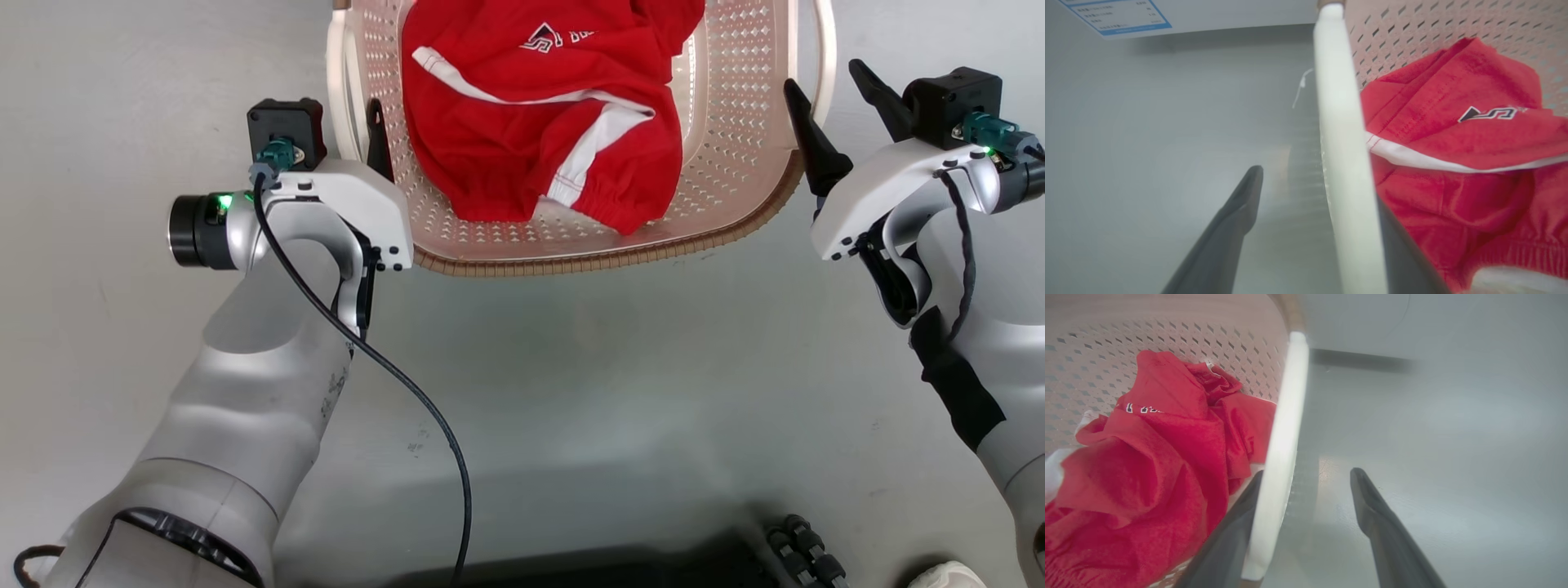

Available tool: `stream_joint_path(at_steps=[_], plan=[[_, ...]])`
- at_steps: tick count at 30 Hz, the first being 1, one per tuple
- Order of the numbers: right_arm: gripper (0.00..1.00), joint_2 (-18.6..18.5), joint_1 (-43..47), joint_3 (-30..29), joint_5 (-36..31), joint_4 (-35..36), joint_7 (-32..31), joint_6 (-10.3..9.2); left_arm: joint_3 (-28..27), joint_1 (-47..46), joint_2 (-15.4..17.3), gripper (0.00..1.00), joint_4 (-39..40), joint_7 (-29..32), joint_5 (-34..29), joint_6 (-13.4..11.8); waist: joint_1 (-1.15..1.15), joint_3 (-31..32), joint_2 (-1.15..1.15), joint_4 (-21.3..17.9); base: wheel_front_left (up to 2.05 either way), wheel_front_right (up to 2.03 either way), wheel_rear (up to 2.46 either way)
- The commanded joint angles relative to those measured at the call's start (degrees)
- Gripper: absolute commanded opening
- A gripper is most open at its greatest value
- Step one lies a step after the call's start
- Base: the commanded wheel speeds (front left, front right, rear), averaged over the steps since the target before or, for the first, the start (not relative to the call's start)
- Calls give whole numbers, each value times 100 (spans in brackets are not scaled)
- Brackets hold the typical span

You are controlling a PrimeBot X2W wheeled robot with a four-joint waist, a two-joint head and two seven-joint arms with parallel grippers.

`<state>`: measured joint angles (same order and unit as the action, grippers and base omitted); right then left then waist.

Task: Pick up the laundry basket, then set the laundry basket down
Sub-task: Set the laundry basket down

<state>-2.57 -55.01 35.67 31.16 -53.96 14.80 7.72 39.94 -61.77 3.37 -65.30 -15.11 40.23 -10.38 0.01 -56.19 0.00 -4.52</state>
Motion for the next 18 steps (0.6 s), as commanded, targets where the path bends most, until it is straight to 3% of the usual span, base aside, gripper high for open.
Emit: stream_joint_path(at_steps=[1, 18], plan=[[100, -38, 279, -10, -17, 5, 19, -23, -132, 277, 161, 100, -27, 12, -35, 13, 0, 40, 0, -11, 0, 0, 0], [100, -32, 404, 311, 404, 211, 19, -23, -513, 341, 78, 100, 16, 11, -402, 220, 0, 210, 0, -160, 0, 0, 0]])
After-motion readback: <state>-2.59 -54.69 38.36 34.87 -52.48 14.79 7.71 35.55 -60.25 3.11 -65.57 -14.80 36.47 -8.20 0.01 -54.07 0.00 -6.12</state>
